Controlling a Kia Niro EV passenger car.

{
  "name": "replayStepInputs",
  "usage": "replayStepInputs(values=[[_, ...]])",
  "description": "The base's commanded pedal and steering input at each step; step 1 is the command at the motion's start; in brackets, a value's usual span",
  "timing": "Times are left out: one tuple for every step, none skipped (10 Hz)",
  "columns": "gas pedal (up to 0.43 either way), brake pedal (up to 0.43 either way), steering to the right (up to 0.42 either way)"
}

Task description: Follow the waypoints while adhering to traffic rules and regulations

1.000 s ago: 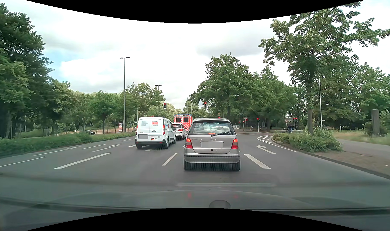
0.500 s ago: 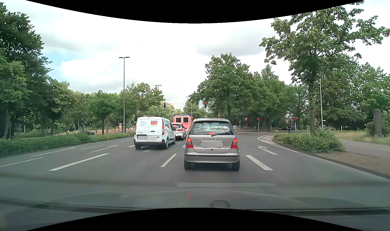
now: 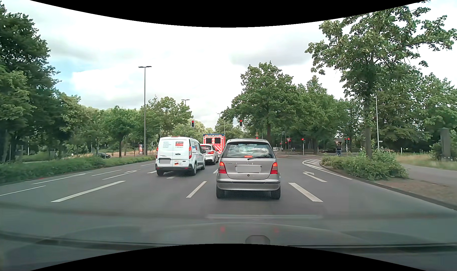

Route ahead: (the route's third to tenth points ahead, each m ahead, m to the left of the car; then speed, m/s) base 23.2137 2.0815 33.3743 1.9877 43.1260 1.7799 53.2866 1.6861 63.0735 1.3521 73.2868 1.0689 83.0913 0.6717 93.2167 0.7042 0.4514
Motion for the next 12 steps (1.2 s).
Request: replayStepInputs(values=[[0.000,0.152,-0.007],[0.000,0.165,-0.007],[0.000,0.165,-0.007],[0.000,0.165,-0.007],[0.000,0.165,-0.007],[0.000,0.159,-0.007],[0.000,0.140,-0.007],[0.000,0.128,-0.007],[0.000,0.128,-0.007],[0.000,0.128,-0.007],[0.000,0.140,-0.007],[0.000,0.146,-0.007]])
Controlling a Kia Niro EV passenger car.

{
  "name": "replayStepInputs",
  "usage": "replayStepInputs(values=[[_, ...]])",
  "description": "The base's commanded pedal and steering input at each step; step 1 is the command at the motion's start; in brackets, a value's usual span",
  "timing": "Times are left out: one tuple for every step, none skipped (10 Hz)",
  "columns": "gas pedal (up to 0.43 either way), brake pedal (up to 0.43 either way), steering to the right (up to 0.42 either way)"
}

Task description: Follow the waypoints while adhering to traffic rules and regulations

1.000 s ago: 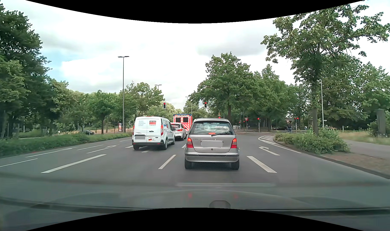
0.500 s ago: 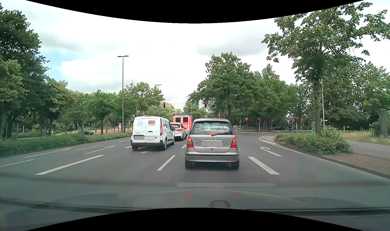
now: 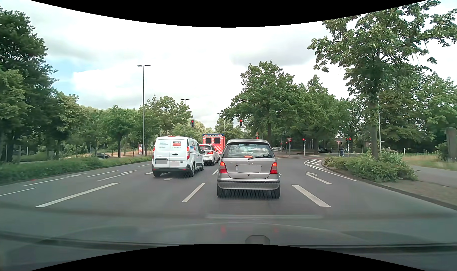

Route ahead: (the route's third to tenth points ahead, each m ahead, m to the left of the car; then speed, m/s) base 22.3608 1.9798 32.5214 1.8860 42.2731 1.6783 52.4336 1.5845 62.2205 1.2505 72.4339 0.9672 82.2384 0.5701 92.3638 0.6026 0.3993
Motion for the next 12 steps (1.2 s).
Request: replayStepInputs(values=[[0.000,0.146,-0.007],[0.000,0.152,-0.007],[0.000,0.152,-0.007],[0.000,0.146,-0.007],[0.000,0.128,-0.007],[0.000,0.122,-0.007],[0.000,0.122,-0.007],[0.000,0.128,-0.007],[0.000,0.140,-0.007],[0.000,0.140,-0.007],[0.000,0.146,-0.007],[0.000,0.146,-0.007]])
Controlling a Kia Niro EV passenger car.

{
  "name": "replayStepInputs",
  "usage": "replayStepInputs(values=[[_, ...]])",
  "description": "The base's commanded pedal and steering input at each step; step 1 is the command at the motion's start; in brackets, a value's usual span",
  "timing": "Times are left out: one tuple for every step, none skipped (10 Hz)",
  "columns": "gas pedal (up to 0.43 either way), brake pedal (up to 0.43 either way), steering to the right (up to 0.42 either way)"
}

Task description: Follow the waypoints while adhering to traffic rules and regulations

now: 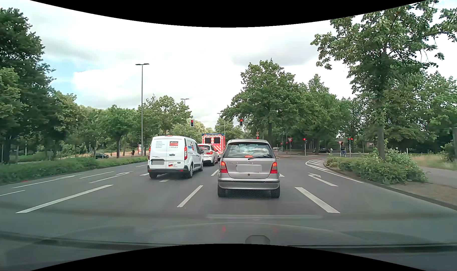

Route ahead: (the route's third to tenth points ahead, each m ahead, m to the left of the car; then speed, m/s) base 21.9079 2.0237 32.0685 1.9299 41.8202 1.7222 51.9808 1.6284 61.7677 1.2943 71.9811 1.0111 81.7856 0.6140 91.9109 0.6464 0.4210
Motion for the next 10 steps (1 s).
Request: replayStepInputs(values=[[0.000,0.152,-0.007],[0.000,0.152,-0.007],[0.000,0.152,-0.007],[0.000,0.152,-0.007],[0.000,0.152,-0.007],[0.000,0.152,-0.007],[0.000,0.152,-0.007],[0.000,0.152,-0.007],[0.000,0.152,-0.007],[0.000,0.146,-0.007]])
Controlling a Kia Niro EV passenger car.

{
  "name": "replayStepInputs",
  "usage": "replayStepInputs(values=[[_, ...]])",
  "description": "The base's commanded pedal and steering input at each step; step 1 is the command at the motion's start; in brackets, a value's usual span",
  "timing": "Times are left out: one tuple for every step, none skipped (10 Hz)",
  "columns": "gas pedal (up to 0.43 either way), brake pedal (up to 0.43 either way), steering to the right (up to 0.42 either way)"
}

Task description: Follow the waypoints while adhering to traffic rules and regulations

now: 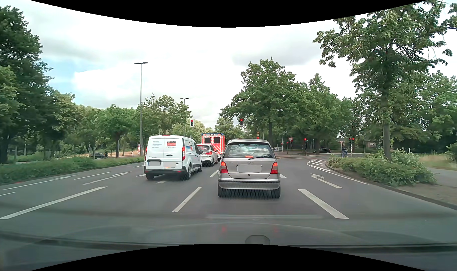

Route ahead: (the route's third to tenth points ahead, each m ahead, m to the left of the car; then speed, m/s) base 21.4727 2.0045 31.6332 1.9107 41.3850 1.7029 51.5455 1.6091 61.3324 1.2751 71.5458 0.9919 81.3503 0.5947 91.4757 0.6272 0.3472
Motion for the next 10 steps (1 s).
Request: replayStepInputs(values=[[0.000,0.140,-0.007],[0.000,0.134,-0.007],[0.000,0.110,-0.007],[0.000,0.116,-0.007],[0.000,0.116,-0.007],[0.000,0.122,-0.007],[0.000,0.134,-0.007],[0.000,0.134,-0.007],[0.000,0.134,-0.007],[0.000,0.134,-0.007]])
